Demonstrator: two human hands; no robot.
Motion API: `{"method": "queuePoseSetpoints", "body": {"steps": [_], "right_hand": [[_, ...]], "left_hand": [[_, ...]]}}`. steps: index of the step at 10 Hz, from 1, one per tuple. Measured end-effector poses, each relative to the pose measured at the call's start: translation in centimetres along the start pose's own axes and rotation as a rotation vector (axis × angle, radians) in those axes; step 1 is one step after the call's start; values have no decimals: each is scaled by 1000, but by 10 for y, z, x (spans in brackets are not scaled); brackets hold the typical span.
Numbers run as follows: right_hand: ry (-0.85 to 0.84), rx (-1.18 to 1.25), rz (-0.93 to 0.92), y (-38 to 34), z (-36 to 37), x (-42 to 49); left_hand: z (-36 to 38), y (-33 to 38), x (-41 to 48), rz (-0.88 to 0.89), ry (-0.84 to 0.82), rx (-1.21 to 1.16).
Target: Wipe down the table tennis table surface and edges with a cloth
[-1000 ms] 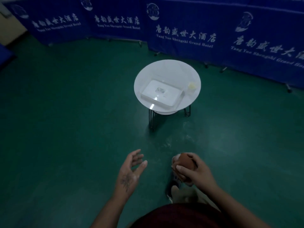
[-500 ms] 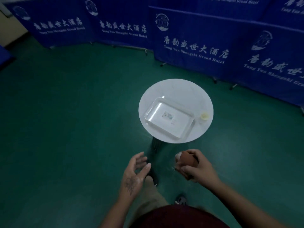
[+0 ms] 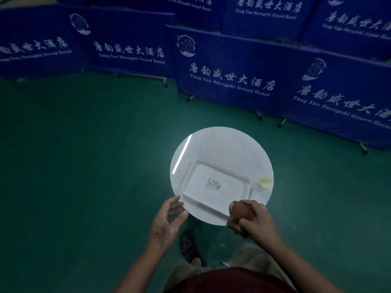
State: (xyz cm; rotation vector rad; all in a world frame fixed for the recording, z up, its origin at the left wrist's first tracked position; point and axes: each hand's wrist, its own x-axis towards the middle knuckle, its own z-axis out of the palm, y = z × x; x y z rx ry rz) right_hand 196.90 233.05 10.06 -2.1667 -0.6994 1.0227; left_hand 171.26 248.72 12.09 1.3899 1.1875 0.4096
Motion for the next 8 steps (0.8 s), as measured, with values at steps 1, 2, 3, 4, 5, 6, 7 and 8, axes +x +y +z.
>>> {"method": "queuePoseSetpoints", "body": {"steps": [1, 2, 3, 4, 5, 6, 7, 8], "right_hand": [[-8, 5, 19, -7, 0, 23], [-38, -49, 25, -13, -10, 48], [-36, -91, 27, -21, -23, 69], [-63, -88, 27, -29, -27, 88], [-115, -79, -26, -33, -33, 108], [-93, -77, -60, -37, -37, 117], [-101, -62, -33, -49, -54, 128], [-135, 183, -138, -81, -88, 143]], "left_hand": [[3, 11, 20, -2, -7, -8], [14, 22, 35, -6, -7, 5], [32, 34, 37, -21, 47, -11], [45, 40, 37, -53, 52, -38], [54, 43, 36, -81, 71, -39], [54, 40, 39, -78, 113, -35], [56, 43, 42, -74, 129, -62], [60, 46, 46, -82, 145, -99]]}}
